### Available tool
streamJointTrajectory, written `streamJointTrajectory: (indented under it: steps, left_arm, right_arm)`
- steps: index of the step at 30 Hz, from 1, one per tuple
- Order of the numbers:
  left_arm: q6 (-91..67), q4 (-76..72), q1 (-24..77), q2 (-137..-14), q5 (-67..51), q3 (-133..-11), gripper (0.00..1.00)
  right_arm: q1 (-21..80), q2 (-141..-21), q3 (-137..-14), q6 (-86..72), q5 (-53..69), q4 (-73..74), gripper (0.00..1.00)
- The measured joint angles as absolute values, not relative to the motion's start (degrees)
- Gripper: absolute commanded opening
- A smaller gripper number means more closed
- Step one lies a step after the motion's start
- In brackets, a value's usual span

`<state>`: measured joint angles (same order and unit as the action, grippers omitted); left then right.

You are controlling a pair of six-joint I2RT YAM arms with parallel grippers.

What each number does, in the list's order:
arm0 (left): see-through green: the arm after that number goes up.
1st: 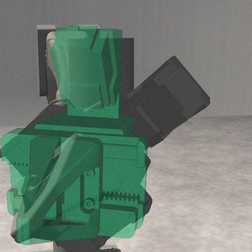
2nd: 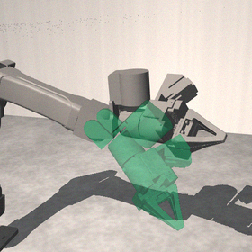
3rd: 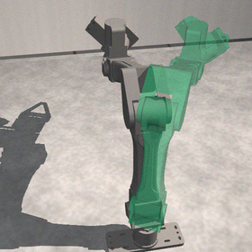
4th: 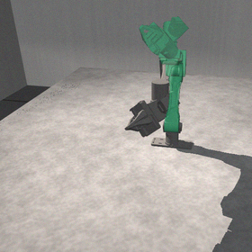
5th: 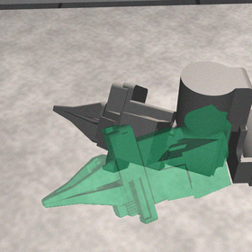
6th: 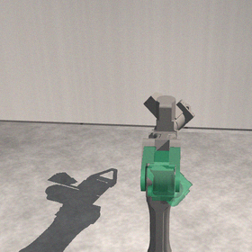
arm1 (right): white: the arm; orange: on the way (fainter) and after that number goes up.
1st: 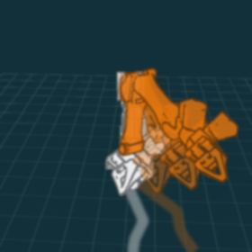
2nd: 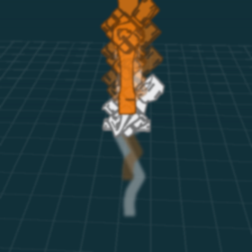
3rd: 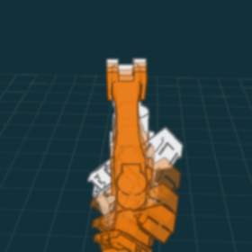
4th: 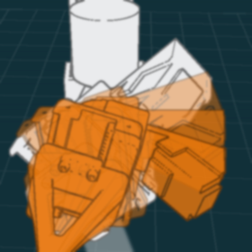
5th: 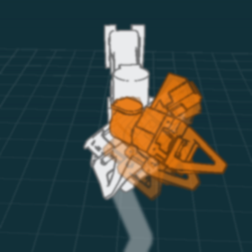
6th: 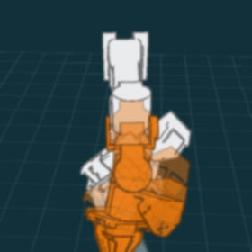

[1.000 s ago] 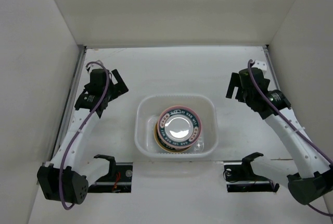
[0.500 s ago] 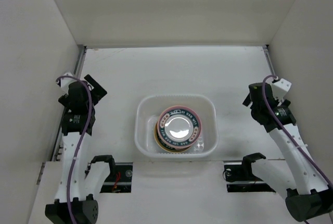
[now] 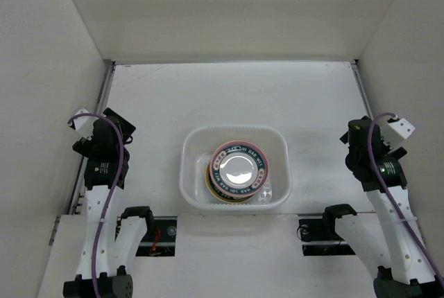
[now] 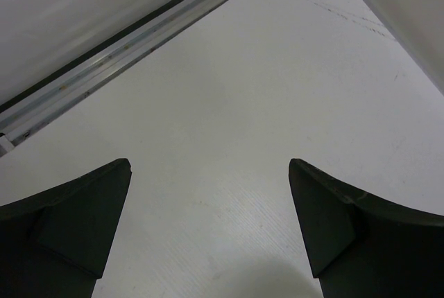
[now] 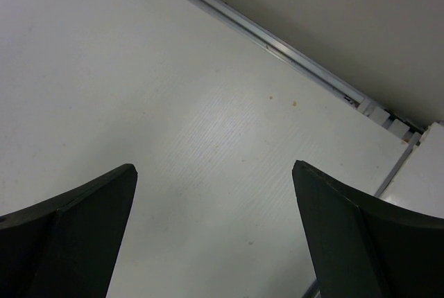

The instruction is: Place the plates into the plastic bin on the countertop

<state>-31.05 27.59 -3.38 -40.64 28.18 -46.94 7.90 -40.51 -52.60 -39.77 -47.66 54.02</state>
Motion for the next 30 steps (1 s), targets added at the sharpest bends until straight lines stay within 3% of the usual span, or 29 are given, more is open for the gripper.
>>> streamJointTrajectory:
  steps: [30]
  left_arm:
    - [-32.0,27.6,-3.3,-39.7,29.0,-46.7,1.0]
  right_arm:
    - [7.9,-39.4,-51.6,-39.7,-47.6,54.0,1.0]
